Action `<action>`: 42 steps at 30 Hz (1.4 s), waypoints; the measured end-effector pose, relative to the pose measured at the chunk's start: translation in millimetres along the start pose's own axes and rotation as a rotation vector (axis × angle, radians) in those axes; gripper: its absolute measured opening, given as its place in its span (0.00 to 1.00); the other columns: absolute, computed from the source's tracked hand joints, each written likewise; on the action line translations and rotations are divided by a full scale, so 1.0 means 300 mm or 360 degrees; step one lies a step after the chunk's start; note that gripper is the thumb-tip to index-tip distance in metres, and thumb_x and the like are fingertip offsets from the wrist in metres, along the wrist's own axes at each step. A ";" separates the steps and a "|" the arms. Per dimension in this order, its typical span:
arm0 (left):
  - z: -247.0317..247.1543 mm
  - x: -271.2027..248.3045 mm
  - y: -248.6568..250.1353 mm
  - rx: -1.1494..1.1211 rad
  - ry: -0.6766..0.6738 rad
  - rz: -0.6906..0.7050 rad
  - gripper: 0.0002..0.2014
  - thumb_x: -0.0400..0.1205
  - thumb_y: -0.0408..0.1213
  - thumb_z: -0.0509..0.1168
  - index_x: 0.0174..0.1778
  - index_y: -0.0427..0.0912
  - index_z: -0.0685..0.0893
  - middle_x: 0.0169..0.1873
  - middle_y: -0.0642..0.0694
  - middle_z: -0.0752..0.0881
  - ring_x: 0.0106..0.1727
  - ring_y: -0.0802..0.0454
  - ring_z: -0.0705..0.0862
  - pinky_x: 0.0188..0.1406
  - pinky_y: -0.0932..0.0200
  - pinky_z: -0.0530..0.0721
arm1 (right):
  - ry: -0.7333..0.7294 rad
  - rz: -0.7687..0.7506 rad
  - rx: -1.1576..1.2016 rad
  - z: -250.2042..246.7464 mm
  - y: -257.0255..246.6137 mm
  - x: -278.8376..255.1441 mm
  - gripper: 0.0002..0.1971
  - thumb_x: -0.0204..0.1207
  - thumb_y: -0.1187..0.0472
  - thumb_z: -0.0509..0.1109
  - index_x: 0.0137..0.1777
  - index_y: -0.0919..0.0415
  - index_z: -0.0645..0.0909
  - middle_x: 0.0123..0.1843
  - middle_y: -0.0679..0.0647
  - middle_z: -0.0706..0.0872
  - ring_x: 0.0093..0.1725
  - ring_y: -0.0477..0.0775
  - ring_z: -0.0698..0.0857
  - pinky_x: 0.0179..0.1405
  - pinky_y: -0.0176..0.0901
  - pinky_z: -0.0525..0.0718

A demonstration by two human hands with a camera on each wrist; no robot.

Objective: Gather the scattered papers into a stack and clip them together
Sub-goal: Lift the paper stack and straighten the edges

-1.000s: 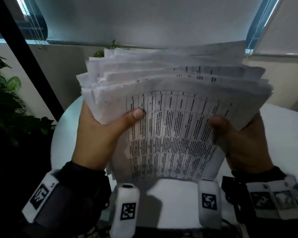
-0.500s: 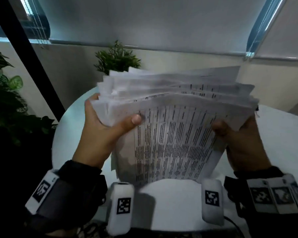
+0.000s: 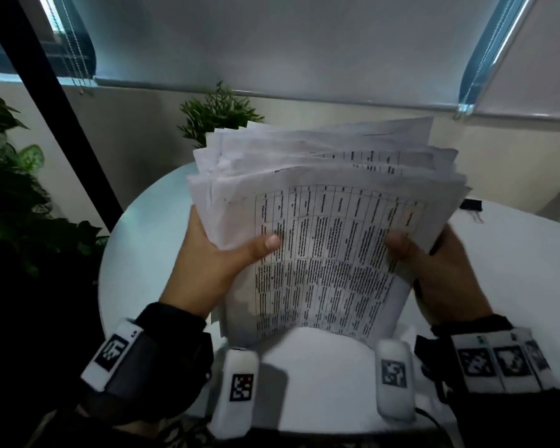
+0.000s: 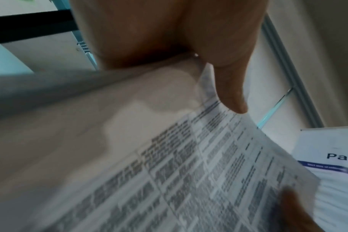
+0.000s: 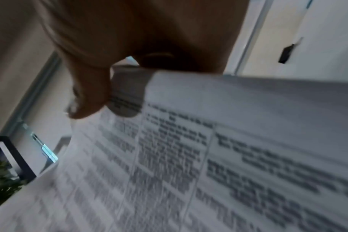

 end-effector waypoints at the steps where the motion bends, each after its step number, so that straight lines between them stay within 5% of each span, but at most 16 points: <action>1: 0.009 -0.012 -0.006 0.0040 0.0037 0.0000 0.36 0.62 0.41 0.84 0.67 0.41 0.80 0.57 0.47 0.90 0.59 0.51 0.88 0.56 0.54 0.88 | 0.0034 0.0010 -0.0050 0.005 0.015 -0.014 0.40 0.57 0.41 0.82 0.67 0.59 0.77 0.60 0.51 0.88 0.61 0.54 0.86 0.60 0.52 0.85; 3: 0.011 -0.038 0.010 0.0106 0.0227 0.0039 0.26 0.61 0.41 0.81 0.56 0.45 0.86 0.47 0.51 0.92 0.52 0.54 0.90 0.46 0.63 0.88 | 0.0162 -0.0063 -0.0125 0.015 0.007 -0.035 0.28 0.62 0.44 0.76 0.62 0.52 0.79 0.55 0.40 0.89 0.58 0.46 0.87 0.57 0.41 0.84; 5: 0.010 -0.041 0.054 0.0044 0.0282 0.0122 0.22 0.63 0.40 0.79 0.53 0.46 0.86 0.44 0.52 0.92 0.49 0.56 0.90 0.41 0.68 0.86 | 0.0231 -0.0206 -0.0088 0.024 -0.047 -0.030 0.28 0.61 0.44 0.76 0.61 0.51 0.78 0.53 0.37 0.89 0.58 0.43 0.87 0.54 0.36 0.83; 10: -0.043 0.002 0.105 -0.0088 0.0134 0.0217 0.44 0.60 0.47 0.82 0.70 0.36 0.74 0.60 0.43 0.87 0.59 0.50 0.88 0.51 0.62 0.86 | 0.0223 -0.0314 0.0029 -0.022 -0.105 0.009 0.45 0.54 0.37 0.81 0.67 0.60 0.69 0.58 0.47 0.84 0.59 0.46 0.85 0.54 0.39 0.83; 14: -0.008 -0.014 0.053 0.0095 0.0059 0.0099 0.26 0.63 0.41 0.82 0.57 0.44 0.86 0.49 0.52 0.92 0.53 0.55 0.90 0.50 0.61 0.88 | 0.0072 -0.0093 -0.0038 0.020 -0.004 -0.024 0.38 0.59 0.43 0.81 0.67 0.57 0.75 0.59 0.49 0.88 0.62 0.55 0.86 0.57 0.48 0.86; 17: 0.007 -0.024 0.071 0.0052 0.0149 0.0132 0.20 0.64 0.39 0.81 0.52 0.51 0.88 0.47 0.54 0.92 0.52 0.56 0.90 0.48 0.63 0.86 | 0.0196 -0.0180 -0.0100 0.031 -0.031 -0.027 0.34 0.61 0.37 0.77 0.66 0.49 0.76 0.60 0.42 0.87 0.63 0.48 0.84 0.61 0.43 0.83; 19: 0.000 -0.015 0.119 -0.0052 0.0099 0.0235 0.26 0.66 0.40 0.82 0.60 0.44 0.84 0.52 0.49 0.91 0.55 0.51 0.89 0.50 0.59 0.87 | 0.0225 -0.0324 -0.0051 0.013 -0.091 -0.010 0.34 0.62 0.38 0.76 0.65 0.51 0.73 0.58 0.40 0.87 0.60 0.43 0.85 0.58 0.37 0.83; 21: -0.036 0.000 0.120 -0.0136 0.0082 0.0265 0.43 0.59 0.50 0.84 0.68 0.39 0.75 0.57 0.47 0.88 0.59 0.50 0.88 0.53 0.57 0.87 | 0.0213 -0.0395 -0.0025 -0.022 -0.118 0.005 0.38 0.62 0.40 0.78 0.66 0.58 0.68 0.59 0.47 0.84 0.57 0.43 0.85 0.54 0.36 0.83; 24: -0.051 0.015 0.045 -0.0032 0.0012 0.0032 0.53 0.53 0.51 0.86 0.71 0.40 0.70 0.60 0.45 0.87 0.60 0.51 0.88 0.55 0.54 0.88 | 0.0056 -0.0122 -0.0044 -0.029 -0.024 0.002 0.47 0.57 0.52 0.82 0.71 0.73 0.65 0.65 0.68 0.81 0.60 0.57 0.85 0.57 0.53 0.86; 26: -0.001 -0.006 0.003 0.0096 -0.0122 -0.0040 0.40 0.58 0.39 0.85 0.67 0.40 0.79 0.55 0.47 0.90 0.56 0.53 0.89 0.52 0.58 0.89 | 0.0003 0.0013 -0.0137 -0.018 0.046 -0.031 0.41 0.57 0.52 0.80 0.69 0.67 0.73 0.62 0.60 0.86 0.60 0.56 0.86 0.59 0.58 0.85; 28: 0.016 -0.026 0.001 0.0140 0.0015 -0.0008 0.26 0.60 0.35 0.83 0.54 0.46 0.87 0.45 0.55 0.93 0.49 0.57 0.91 0.43 0.67 0.87 | 0.0107 0.0029 -0.0174 -0.009 0.057 -0.059 0.38 0.54 0.40 0.82 0.64 0.56 0.78 0.58 0.46 0.89 0.59 0.48 0.87 0.56 0.46 0.86; 30: 0.014 -0.030 0.024 0.0065 0.0117 0.0042 0.22 0.62 0.36 0.80 0.52 0.46 0.88 0.44 0.55 0.93 0.47 0.58 0.91 0.40 0.69 0.86 | 0.0200 -0.0069 -0.0126 -0.001 0.006 -0.055 0.43 0.55 0.34 0.78 0.67 0.57 0.77 0.58 0.43 0.88 0.60 0.46 0.86 0.55 0.36 0.85; 33: -0.011 -0.006 0.073 -0.0060 0.0045 0.0193 0.43 0.60 0.43 0.85 0.69 0.39 0.75 0.59 0.45 0.88 0.58 0.52 0.88 0.49 0.61 0.87 | 0.0204 -0.0241 -0.0025 -0.017 -0.071 -0.020 0.47 0.56 0.35 0.79 0.71 0.61 0.69 0.64 0.53 0.83 0.64 0.55 0.83 0.60 0.47 0.84; 36: -0.059 0.013 0.020 -0.0040 0.0081 0.0029 0.60 0.46 0.58 0.85 0.72 0.45 0.65 0.65 0.47 0.83 0.63 0.52 0.85 0.53 0.56 0.87 | 0.0125 -0.0117 -0.0037 -0.039 -0.027 -0.014 0.47 0.53 0.37 0.82 0.69 0.58 0.67 0.62 0.53 0.83 0.61 0.52 0.85 0.54 0.44 0.85; 39: -0.014 -0.009 -0.044 0.0051 -0.0035 -0.0125 0.44 0.54 0.50 0.85 0.66 0.43 0.79 0.56 0.47 0.90 0.57 0.53 0.89 0.52 0.56 0.88 | 0.0019 0.0047 -0.0142 0.002 0.050 -0.050 0.38 0.60 0.41 0.79 0.69 0.57 0.75 0.58 0.46 0.89 0.59 0.47 0.87 0.54 0.42 0.86; 42: -0.019 -0.030 -0.020 0.0079 0.0220 -0.0011 0.23 0.63 0.36 0.81 0.54 0.44 0.86 0.46 0.53 0.92 0.46 0.58 0.91 0.42 0.65 0.86 | 0.0111 -0.0036 -0.0179 0.027 0.023 -0.058 0.36 0.60 0.35 0.75 0.68 0.49 0.76 0.59 0.39 0.88 0.61 0.44 0.86 0.58 0.37 0.84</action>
Point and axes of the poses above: each hand's wrist, its own x-axis towards the middle knuckle, its own z-axis out of the palm, y = z × x, the point moved 8 cm from there along x, towards the middle knuckle
